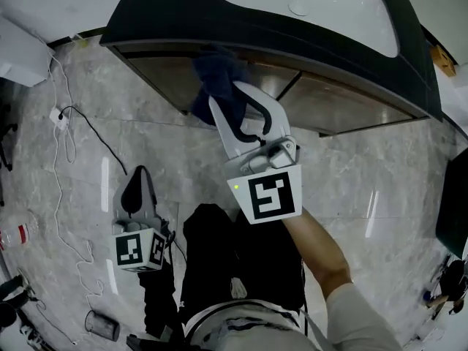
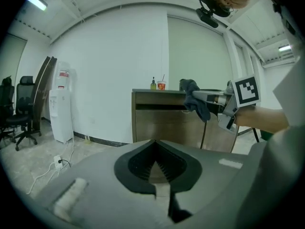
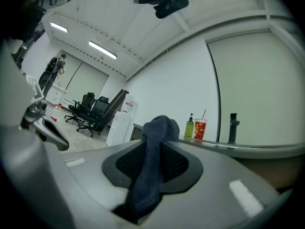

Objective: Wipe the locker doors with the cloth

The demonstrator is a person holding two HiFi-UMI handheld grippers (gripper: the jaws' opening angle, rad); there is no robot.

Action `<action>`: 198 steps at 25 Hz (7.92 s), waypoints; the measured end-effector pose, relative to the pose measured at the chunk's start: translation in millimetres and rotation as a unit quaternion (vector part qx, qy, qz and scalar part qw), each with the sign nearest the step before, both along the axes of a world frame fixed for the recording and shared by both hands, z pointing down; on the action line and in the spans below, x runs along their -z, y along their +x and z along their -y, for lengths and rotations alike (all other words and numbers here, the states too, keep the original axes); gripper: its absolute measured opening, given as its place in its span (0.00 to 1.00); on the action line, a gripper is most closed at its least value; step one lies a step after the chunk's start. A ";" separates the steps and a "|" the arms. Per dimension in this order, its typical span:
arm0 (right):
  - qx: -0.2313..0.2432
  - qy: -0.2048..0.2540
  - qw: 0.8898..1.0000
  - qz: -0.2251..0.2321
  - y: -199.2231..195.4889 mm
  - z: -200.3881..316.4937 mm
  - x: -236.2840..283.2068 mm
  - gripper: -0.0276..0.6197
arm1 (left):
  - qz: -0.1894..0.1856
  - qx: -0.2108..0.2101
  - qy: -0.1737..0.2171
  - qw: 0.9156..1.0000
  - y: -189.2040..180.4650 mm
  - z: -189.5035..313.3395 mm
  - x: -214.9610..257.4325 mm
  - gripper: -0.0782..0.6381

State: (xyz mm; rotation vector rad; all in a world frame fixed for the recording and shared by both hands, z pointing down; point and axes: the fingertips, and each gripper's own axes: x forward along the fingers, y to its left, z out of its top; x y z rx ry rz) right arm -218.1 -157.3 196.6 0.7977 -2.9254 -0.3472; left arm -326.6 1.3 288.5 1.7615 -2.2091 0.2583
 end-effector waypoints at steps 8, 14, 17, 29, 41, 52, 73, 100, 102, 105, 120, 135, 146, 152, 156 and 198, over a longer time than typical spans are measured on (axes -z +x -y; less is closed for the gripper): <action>0.047 0.113 0.992 0.025 -68.0 -4.1 -78.2 0.20 | 0.047 0.031 0.049 0.997 -35.4 20.2 -109.2 0.11; 0.037 0.176 0.984 0.018 -110.2 0.0 -98.5 0.20 | 0.045 0.030 0.097 0.994 -37.8 25.5 -154.9 0.11; 0.038 0.186 0.982 0.015 -137.6 -0.8 -98.1 0.20 | 0.044 0.033 0.100 0.993 -38.6 13.0 -164.0 0.11; 0.017 0.158 0.987 -0.015 -185.1 24.0 -101.2 0.20 | 0.059 0.033 0.115 0.991 -47.1 -25.8 -148.1 0.11; -0.040 0.165 0.985 -0.020 -89.8 54.4 -87.9 0.20 | 0.043 0.033 0.133 0.990 -34.7 -18.4 -139.1 0.11; -0.083 0.173 0.981 -0.037 3.7 80.0 -86.3 0.20 | 0.052 0.013 0.138 0.989 -1.7 -10.4 -138.3 0.11; -0.129 0.212 0.966 -0.066 114.6 100.2 -80.3 0.20 | 0.065 -0.007 0.123 0.990 38.3 6.7 -140.2 0.11; -0.204 0.217 0.951 -0.079 261.2 133.4 -91.8 0.20 | 0.056 -0.097 0.115 0.987 108.2 44.2 -148.2 0.11; -0.210 0.217 0.950 -0.080 268.6 134.8 -92.2 0.20 | 0.055 -0.115 0.119 0.985 123.1 52.0 -147.1 0.11; -0.217 0.217 0.948 -0.084 279.3 137.8 -93.3 0.20 | 0.051 -0.139 0.123 0.981 143.2 62.2 -146.4 0.11; -0.250 0.229 0.935 -0.101 333.2 150.5 -95.3 0.20 | 0.024 -0.254 0.144 0.956 240.9 94.1 -139.3 0.11; -0.298 0.226 0.921 -0.113 394.5 165.5 -102.5 0.20 | 0.014 -0.325 0.153 0.933 303.6 103.9 -139.1 0.11; -0.327 0.198 0.920 -0.090 426.4 173.0 -124.4 0.20 | 0.012 -0.327 0.139 0.935 303.4 106.3 -148.4 0.11; -0.338 0.174 0.922 -0.078 437.1 175.9 -152.1 0.20 | 0.008 -0.348 0.118 0.930 313.9 107.1 -160.9 0.11; -0.343 0.163 0.922 -0.070 439.7 176.8 -168.7 0.20 | 0.005 -0.352 0.109 0.930 315.0 109.5 -166.1 0.11; -0.329 0.052 0.932 -0.146 442.8 175.8 -385.2 0.20 | 0.025 -0.315 0.079 0.945 241.6 119.4 -204.1 0.11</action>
